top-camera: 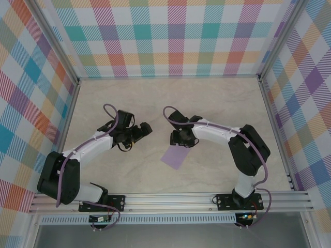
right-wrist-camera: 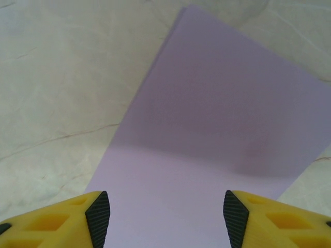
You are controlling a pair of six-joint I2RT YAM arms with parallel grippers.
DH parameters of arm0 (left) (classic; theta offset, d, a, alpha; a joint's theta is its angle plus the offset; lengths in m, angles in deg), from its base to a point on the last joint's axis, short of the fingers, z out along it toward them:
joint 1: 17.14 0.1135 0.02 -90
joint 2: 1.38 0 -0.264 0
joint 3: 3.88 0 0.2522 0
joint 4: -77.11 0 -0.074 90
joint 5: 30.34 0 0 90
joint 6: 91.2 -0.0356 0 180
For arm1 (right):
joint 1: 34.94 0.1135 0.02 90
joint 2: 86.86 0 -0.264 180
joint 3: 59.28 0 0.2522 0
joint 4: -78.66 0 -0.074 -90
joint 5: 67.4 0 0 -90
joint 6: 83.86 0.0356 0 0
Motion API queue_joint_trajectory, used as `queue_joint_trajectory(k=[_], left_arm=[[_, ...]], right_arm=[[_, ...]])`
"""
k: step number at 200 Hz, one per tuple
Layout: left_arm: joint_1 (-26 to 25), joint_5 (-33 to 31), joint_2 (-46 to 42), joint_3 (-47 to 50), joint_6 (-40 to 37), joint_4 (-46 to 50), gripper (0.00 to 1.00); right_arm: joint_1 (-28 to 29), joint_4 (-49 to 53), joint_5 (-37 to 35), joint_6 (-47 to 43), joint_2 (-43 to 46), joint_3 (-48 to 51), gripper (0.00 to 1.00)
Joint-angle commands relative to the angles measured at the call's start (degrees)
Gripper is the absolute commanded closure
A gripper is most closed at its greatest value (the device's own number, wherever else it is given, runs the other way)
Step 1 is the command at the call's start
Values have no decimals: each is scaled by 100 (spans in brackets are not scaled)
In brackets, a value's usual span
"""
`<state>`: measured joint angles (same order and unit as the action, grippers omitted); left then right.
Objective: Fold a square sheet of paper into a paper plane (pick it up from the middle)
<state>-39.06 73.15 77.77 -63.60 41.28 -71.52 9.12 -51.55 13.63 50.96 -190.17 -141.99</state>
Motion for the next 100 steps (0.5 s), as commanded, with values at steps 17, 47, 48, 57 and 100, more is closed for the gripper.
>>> queue_joint_trajectory(k=[17,47,48,57,100], left_arm=[[99,131,-32,113,-234,32,0],[99,207,-40,175,-237,24,0],[99,211,-36,179,-234,24,0],[99,247,-40,193,-228,8,0],[58,640,-20,364,5,-393,0]], right_arm=[[-203,292,-202,411,-378,-271,37],[-246,50,88,158,-690,-356,37],[-252,34,128,141,-699,-365,38],[-270,-137,393,-77,-809,-374,38],[-292,-978,1390,-1808,-1009,-396,45]])
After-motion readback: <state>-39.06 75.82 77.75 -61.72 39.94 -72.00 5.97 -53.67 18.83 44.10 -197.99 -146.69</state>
